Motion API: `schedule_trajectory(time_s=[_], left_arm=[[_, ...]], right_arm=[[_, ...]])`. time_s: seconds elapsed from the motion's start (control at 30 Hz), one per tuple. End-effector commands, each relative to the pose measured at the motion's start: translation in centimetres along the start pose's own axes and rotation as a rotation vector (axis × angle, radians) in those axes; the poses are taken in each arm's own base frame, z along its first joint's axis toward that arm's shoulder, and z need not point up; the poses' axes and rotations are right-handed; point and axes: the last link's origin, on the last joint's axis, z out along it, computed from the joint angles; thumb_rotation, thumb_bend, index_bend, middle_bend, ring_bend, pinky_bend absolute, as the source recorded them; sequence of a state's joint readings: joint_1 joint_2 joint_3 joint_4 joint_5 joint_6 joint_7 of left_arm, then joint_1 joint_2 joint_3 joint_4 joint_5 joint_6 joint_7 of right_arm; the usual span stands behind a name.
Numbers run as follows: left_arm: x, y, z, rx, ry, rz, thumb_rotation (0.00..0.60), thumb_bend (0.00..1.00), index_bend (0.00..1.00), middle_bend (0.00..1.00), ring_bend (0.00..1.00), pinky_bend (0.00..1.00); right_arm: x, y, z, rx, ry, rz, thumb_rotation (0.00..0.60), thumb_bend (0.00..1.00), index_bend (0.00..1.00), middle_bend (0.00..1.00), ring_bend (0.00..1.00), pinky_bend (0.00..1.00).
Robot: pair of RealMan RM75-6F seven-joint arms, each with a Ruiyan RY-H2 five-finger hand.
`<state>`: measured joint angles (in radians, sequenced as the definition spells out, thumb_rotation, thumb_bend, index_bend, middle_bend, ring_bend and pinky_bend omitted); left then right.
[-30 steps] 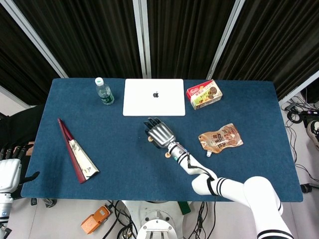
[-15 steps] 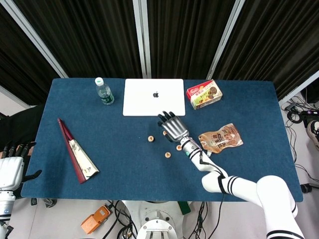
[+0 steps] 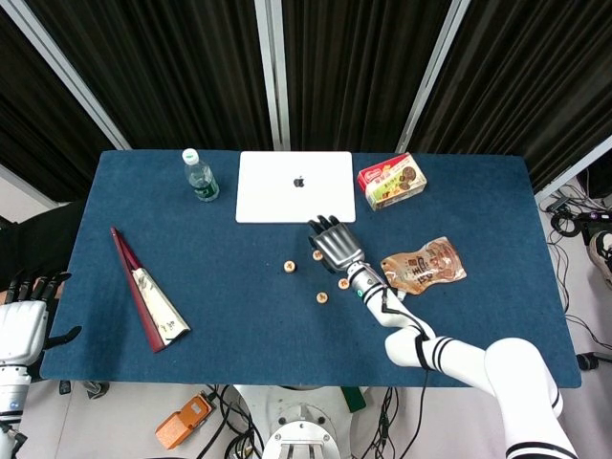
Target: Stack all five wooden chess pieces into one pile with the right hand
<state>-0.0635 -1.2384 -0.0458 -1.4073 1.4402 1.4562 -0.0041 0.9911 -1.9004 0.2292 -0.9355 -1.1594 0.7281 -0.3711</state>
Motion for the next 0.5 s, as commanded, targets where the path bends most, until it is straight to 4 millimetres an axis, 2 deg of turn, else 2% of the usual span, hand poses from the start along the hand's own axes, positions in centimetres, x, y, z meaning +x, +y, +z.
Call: schedule_trajectory(time_s=[0.03,0.3,0.5], left_arm=[[0.0,-0.1,0.0,0.002,-0.001,0.001,0.600,0.00,0.18,0.14,0.09,0.03],[0.0,-0.2,-0.1,0.008,-0.001,0.002,0.600,0.00,0.18,0.14,0.09,0.03],[0.0,-0.3,-0.2,0.011,0.002,0.000,0.600,0.00,0.18,0.14,0.09,0.03]], right_arm=[[-0.2,-0.2,0.2,0.003,-0.005,0.000,0.600,0.46,0.49,0.18,0.15,0.20],[-0.3,-0.6,0.6,0.005,-0.005,0.002,0.600,0.46,0.53,0.18,0.16,0.21],[0.7,-1.0,0.5,0.031,0.028,0.027,0.600,0.47,0.56,0.19,0.17,0.21]])
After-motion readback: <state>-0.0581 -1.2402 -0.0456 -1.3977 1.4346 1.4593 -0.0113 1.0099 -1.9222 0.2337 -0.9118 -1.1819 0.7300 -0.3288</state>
